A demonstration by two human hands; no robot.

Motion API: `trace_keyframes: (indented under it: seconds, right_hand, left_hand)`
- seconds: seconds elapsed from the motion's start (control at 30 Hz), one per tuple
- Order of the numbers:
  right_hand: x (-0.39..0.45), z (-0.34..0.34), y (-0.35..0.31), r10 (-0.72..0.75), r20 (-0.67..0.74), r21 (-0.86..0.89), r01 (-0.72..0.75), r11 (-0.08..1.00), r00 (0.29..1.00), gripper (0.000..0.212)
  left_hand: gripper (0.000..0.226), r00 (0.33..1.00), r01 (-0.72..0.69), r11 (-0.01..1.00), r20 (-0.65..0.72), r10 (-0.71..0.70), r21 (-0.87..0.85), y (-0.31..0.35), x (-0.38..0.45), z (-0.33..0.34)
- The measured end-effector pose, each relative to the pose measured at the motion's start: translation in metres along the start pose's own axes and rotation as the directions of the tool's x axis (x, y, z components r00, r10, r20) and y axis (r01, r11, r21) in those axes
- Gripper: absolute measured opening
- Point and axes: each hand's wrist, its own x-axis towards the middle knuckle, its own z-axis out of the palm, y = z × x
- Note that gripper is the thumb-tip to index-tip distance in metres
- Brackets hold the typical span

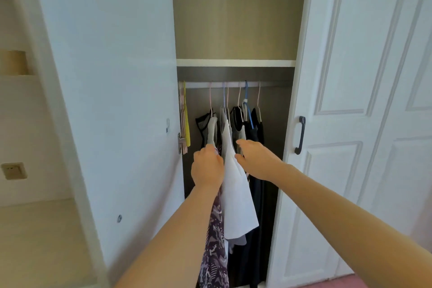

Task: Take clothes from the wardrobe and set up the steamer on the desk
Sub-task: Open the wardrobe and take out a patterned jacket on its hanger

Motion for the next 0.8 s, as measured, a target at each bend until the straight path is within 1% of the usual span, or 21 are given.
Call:
trace_keyframes:
  seconds: [0.13,0.23,0.37,0.47,0.67,0.73,0.8]
  right_hand:
    - [0.057,0.014,0.019,0.028,-0.02,0.096,-0.026,0.995,0.999,0.032]
    - [0.092,0.024,0.029,0.074,-0.031,0.17,-0.068,0.983,0.997,0.032]
    - [0.131,0.031,0.033,0.162,-0.076,0.331,-0.128,0.935,0.984,0.033]
    - [0.154,0.037,0.034,0.204,-0.097,0.442,-0.142,0.886,0.974,0.034]
    - [0.192,0.045,0.035,0.268,-0.068,0.526,-0.194,0.828,0.961,0.035]
    - [0.2,0.049,0.036,0.268,-0.048,0.515,-0.206,0.832,0.962,0.028]
    - [0.207,0.054,0.039,0.275,-0.043,0.512,-0.215,0.832,0.96,0.032]
  left_hand:
    - [0.025,0.998,0.052,0.998,0.028,-0.053,0.026,0.004,0.052,0.024]
    - [0.028,0.997,0.066,0.998,0.024,-0.066,0.008,0.004,0.085,0.041]
    - [0.032,0.992,0.122,0.987,0.051,-0.118,-0.103,-0.001,0.116,0.061]
    - [0.034,0.986,0.161,0.975,0.065,-0.152,-0.155,-0.002,0.134,0.07]
    - [0.043,0.957,0.29,0.914,0.109,-0.27,-0.284,-0.006,0.168,0.08]
    - [0.045,0.945,0.327,0.882,0.143,-0.295,-0.339,-0.01,0.178,0.085]
    - [0.043,0.93,0.367,0.836,0.162,-0.329,-0.408,-0.012,0.188,0.09]
